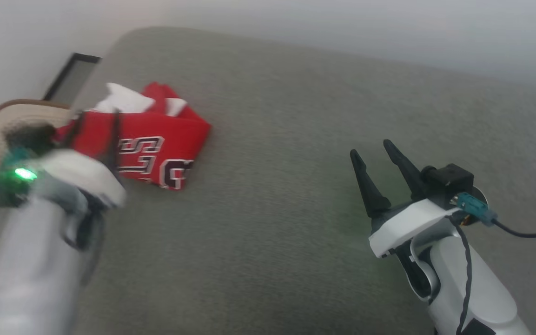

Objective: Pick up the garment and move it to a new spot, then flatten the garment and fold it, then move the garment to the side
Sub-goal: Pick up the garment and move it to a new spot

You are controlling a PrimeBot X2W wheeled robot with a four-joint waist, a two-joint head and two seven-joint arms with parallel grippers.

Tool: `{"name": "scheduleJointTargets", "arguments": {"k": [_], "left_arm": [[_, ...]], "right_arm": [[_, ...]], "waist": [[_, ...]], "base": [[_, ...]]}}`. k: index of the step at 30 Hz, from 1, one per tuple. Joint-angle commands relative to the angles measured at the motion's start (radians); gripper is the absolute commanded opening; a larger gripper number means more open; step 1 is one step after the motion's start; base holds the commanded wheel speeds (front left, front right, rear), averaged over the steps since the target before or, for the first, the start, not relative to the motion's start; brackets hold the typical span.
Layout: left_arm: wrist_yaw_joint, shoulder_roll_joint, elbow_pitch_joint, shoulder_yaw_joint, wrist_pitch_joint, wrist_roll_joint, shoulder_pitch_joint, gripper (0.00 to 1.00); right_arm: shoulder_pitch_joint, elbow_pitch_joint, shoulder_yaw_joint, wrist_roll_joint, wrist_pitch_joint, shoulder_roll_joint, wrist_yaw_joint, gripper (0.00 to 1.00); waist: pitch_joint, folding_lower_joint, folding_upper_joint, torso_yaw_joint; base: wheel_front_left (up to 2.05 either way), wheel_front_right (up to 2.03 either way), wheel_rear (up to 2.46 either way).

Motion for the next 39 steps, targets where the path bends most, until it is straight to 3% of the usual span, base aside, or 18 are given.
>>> {"name": "scheduleJointTargets", "arguments": {"k": [1,4,6,11,16,24,25,26,28,29,39], "left_arm": [[-0.001,0.039,0.062,0.000,0.055,-0.044,-0.063,1.00],[-0.001,0.103,0.198,0.023,0.162,-0.107,-0.176,1.00],[-0.001,0.117,0.244,0.025,0.210,-0.119,-0.206,1.00],[-0.001,0.183,0.423,0.033,0.450,-0.186,-0.318,1.00],[-0.001,0.214,0.478,0.023,0.651,-0.287,-0.362,1.00],[-0.002,0.178,0.485,-0.051,0.833,-0.403,-0.311,1.00],[-0.002,0.176,0.482,-0.058,0.837,-0.412,-0.306,0.95],[-0.002,0.174,0.478,-0.065,0.842,-0.417,-0.302,0.75],[-0.003,0.170,0.468,-0.075,0.838,-0.438,-0.294,0.13],[-0.003,0.174,0.463,-0.075,0.826,-0.449,-0.293,0.00],[-0.002,0.286,0.363,-0.145,0.606,-0.439,-0.335,0.00]], "right_arm": [[-0.018,-0.009,0.010,0.006,-0.003,0.001,0.000,1.00],[-0.033,-0.016,0.026,0.012,-0.003,0.001,0.000,1.00],[-0.038,-0.018,0.028,0.013,-0.003,0.001,0.000,1.00],[-0.069,-0.033,0.034,0.009,-0.003,0.008,0.000,1.00],[-0.102,-0.052,0.028,-0.004,-0.003,0.009,0.000,1.00],[-0.141,-0.088,0.030,-0.025,-0.003,0.008,0.000,1.00],[-0.143,-0.092,0.029,-0.026,-0.003,0.010,0.000,1.00],[-0.145,-0.096,0.030,-0.028,-0.003,0.012,0.000,1.00],[-0.147,-0.104,0.032,-0.032,-0.003,0.014,0.000,1.00],[-0.149,-0.107,0.033,-0.033,-0.003,0.014,0.000,1.00],[-0.102,-0.108,0.021,-0.008,-0.003,0.025,0.000,1.00]], "waist": [[0.068,0.0000,0.0000,-0.075],[0.101,0.0000,0.0000,-0.120],[0.111,0.0000,0.0000,-0.134],[0.172,0.0000,0.0000,-0.203],[0.241,0.0000,0.0000,-0.254],[0.320,0.0000,0.0000,-0.293],[0.322,0.0000,0.0000,-0.294],[0.323,0.0000,0.0000,-0.294],[0.319,0.0000,0.0000,-0.292],[0.313,0.0000,0.0000,-0.290],[0.177,0.0000,0.0000,-0.293]], "base": [[0.00,0.00,0.00],[0.00,0.00,0.00],[0.00,0.00,0.00],[0.00,0.00,0.00],[0.00,0.00,0.00],[0.00,0.00,0.00],[0.00,0.00,0.00],[0.00,0.00,0.00],[0.00,0.00,0.00],[0.00,0.00,0.00],[0.00,0.00,0.00]]}}
